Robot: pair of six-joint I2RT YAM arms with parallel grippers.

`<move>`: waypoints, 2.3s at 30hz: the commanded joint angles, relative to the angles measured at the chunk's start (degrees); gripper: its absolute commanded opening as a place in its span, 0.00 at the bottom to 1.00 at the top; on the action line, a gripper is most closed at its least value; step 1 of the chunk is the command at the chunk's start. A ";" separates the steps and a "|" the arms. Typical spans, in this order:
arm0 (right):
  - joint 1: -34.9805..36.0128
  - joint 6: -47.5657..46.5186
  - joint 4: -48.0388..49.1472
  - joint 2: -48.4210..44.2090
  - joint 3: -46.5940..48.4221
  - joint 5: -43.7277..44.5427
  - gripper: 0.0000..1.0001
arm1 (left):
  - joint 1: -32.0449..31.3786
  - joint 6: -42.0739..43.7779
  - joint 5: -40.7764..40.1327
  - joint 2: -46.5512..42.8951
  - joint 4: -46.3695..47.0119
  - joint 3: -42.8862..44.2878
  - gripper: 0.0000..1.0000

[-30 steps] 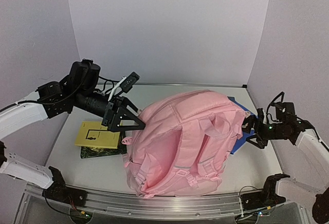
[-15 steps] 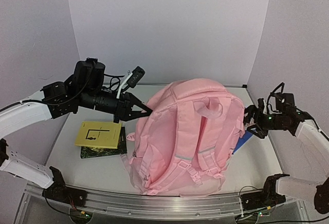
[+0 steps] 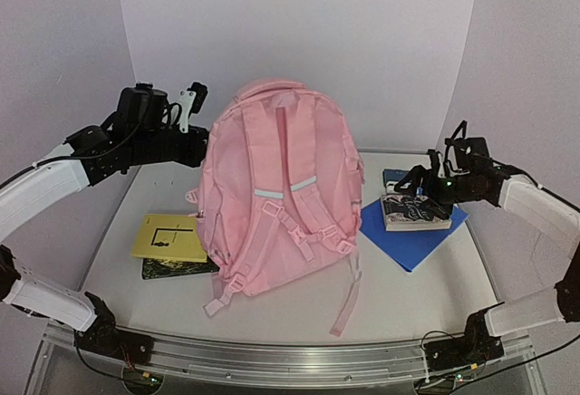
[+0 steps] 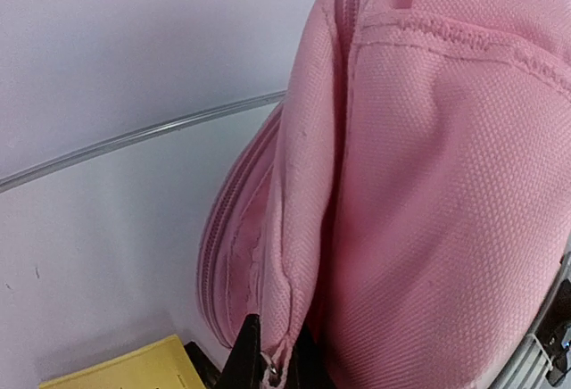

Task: Pack the student bag
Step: Move the student bag to the center of the board, then unzip the student bag at the center of the board.

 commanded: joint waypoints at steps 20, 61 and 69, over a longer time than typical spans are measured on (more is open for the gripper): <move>34.28 15.83 26.74 0.12 3.80 16.06 0.82 | -4.88 -6.53 18.25 9.19 18.16 5.58 0.00; 52.47 28.56 33.39 19.53 10.41 36.15 0.32 | -7.72 -20.51 15.49 -2.31 -3.50 -10.02 0.67; 52.45 21.77 33.02 19.04 11.26 37.75 0.50 | -12.80 -33.35 21.53 -3.42 10.29 -19.94 0.66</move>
